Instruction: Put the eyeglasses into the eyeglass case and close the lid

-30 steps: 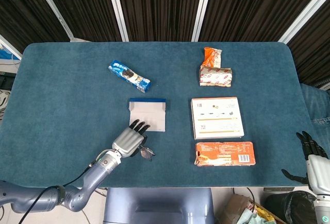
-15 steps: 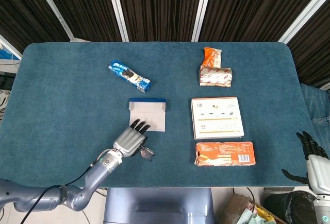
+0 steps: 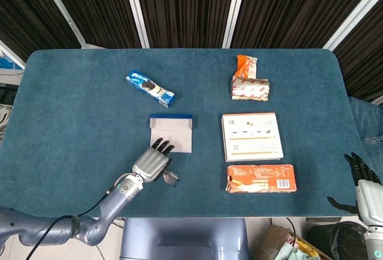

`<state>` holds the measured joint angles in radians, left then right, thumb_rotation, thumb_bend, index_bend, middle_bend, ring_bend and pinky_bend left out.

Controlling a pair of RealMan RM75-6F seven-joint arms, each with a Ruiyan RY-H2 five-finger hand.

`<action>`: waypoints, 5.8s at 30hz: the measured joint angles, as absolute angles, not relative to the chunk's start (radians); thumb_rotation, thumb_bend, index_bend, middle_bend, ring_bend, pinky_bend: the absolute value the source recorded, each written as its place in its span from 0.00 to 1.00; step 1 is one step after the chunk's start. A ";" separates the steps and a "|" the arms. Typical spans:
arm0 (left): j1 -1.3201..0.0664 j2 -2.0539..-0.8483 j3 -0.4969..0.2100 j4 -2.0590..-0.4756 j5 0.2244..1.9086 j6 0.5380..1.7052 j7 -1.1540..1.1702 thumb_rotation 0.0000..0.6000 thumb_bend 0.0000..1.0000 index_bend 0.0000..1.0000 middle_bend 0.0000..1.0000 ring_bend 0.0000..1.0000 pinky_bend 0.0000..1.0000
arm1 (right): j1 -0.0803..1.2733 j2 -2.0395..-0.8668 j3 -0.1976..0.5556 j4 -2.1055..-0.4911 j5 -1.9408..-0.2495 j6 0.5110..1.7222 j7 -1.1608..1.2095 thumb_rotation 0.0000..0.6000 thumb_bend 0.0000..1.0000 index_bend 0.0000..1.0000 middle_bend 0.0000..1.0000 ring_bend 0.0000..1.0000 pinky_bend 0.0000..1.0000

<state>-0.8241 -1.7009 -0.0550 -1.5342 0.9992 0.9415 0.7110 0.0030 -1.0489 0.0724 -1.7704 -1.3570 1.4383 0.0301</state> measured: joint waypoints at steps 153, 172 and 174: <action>-1.235 -2.215 -0.611 -0.798 0.420 1.167 0.988 1.00 0.48 0.62 0.15 0.00 0.00 | -0.005 -1.031 0.069 -1.791 -1.349 1.434 0.058 1.00 0.20 0.08 0.04 0.12 0.16; -1.263 -2.269 -0.665 -0.681 0.452 1.111 0.920 1.00 0.47 0.59 0.15 0.00 0.00 | -0.005 -1.028 0.068 -1.797 -1.345 1.429 0.060 1.00 0.20 0.08 0.04 0.12 0.16; -1.265 -2.269 -0.666 -0.680 0.451 1.109 0.916 1.00 0.46 0.58 0.15 0.00 0.00 | -0.006 -1.027 0.068 -1.797 -1.344 1.430 0.060 1.00 0.20 0.08 0.04 0.12 0.16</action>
